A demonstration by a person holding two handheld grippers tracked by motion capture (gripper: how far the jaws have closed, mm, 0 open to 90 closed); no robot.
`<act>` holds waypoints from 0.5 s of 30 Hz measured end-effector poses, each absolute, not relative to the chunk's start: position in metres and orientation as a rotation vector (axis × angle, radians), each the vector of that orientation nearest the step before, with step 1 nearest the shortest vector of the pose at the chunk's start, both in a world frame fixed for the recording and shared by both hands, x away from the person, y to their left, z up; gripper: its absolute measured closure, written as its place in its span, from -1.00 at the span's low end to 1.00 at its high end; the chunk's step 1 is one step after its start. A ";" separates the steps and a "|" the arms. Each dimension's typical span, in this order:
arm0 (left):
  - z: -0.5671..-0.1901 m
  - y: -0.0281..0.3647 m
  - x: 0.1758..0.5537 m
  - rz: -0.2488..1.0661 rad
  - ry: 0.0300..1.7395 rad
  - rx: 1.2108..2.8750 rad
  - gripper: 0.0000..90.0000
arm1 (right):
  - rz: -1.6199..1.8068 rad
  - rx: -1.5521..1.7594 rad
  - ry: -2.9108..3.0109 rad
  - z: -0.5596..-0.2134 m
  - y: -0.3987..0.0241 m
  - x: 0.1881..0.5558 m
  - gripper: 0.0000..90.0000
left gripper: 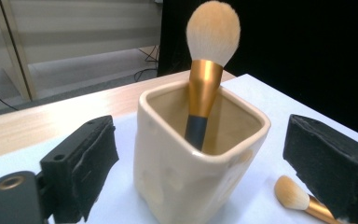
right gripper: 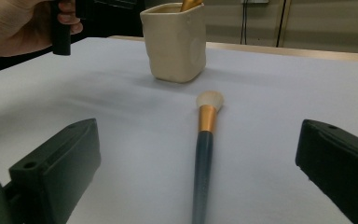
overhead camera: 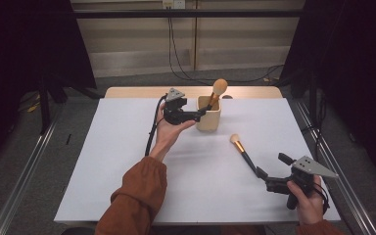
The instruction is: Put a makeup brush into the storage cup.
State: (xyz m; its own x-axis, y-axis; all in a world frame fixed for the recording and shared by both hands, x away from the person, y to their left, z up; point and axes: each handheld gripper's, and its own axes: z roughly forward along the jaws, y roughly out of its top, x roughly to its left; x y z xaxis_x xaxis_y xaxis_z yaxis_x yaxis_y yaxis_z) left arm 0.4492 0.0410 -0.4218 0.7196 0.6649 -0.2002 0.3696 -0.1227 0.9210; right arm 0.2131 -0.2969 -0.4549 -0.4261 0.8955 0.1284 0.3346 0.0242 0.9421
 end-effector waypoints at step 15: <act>-0.425 0.061 0.431 0.373 0.792 1.805 -0.91 | 1.409 1.259 1.787 -0.455 -0.297 0.213 -1.00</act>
State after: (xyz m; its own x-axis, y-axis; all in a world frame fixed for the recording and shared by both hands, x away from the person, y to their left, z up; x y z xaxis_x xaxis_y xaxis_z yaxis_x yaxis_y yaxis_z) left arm 0.4315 0.0610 -0.4246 0.7293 0.6736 -0.1197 0.3362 -0.2005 0.9202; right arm 0.2134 -0.2969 -0.4551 -0.4223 0.8966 0.1330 0.3388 0.0201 0.9406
